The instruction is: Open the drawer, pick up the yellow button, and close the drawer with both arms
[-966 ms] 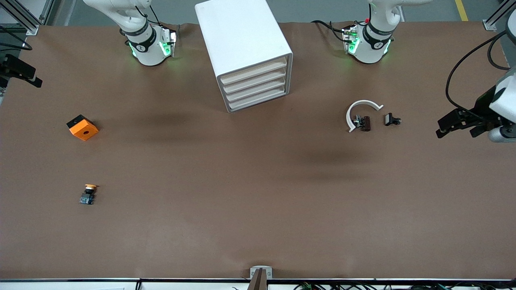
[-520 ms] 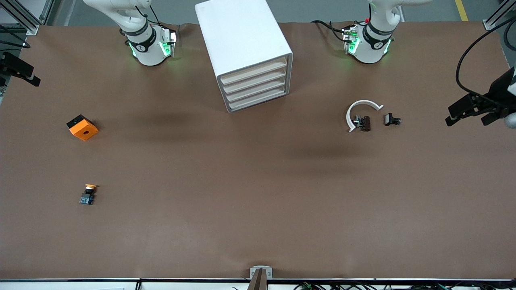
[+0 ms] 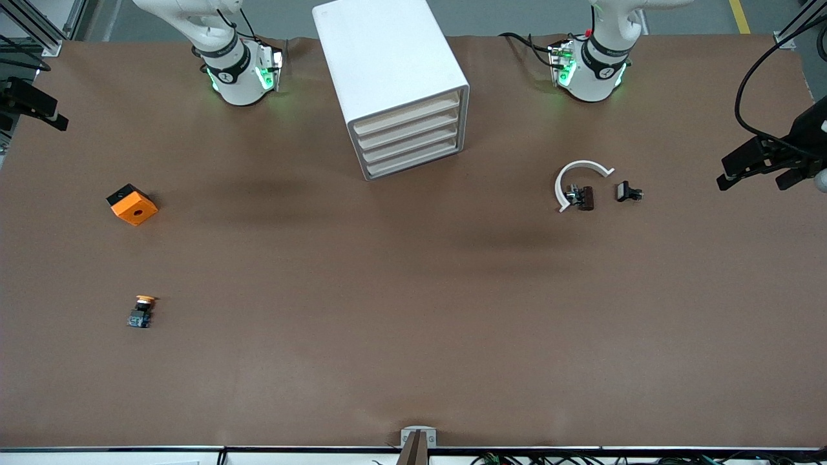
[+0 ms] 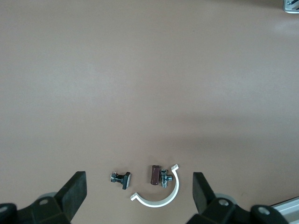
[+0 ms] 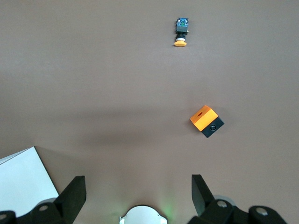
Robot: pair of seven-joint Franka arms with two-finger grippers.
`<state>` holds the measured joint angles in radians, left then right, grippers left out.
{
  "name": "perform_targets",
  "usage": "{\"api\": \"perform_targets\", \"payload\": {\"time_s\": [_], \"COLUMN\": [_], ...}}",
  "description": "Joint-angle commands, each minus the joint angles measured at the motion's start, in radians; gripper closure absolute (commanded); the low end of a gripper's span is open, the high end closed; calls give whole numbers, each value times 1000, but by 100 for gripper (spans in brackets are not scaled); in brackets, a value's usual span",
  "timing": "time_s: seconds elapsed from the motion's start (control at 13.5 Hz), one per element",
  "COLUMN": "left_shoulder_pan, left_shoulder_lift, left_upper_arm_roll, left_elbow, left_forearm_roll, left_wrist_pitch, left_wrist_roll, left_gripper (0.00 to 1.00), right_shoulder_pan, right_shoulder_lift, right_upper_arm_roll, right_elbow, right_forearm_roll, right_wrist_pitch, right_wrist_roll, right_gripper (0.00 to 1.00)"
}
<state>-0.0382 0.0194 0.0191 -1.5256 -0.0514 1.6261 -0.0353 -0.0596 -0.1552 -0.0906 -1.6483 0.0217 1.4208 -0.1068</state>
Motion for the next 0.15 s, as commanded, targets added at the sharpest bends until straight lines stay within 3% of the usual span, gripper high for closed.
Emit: {"api": "perform_targets", "payload": {"time_s": [0.0, 0.07], "left_shoulder_pan": [-8, -6], "left_shoulder_lift": [-1, -1], "left_upper_arm_roll": [-1, -1], "left_elbow": [15, 15], "left_forearm_roll": [22, 22], "left_wrist_pitch": [-22, -23], "left_wrist_roll": [5, 3], "left_gripper": [0, 0], "right_shoulder_pan": [-9, -5], "right_shoulder_lift": [-12, -12], "right_upper_arm_roll": [9, 9], "right_elbow": [12, 12], "right_forearm_roll": [1, 1], "right_wrist_pitch": [-17, -16], "right_wrist_roll": [-13, -17], "right_gripper": [0, 0]}}
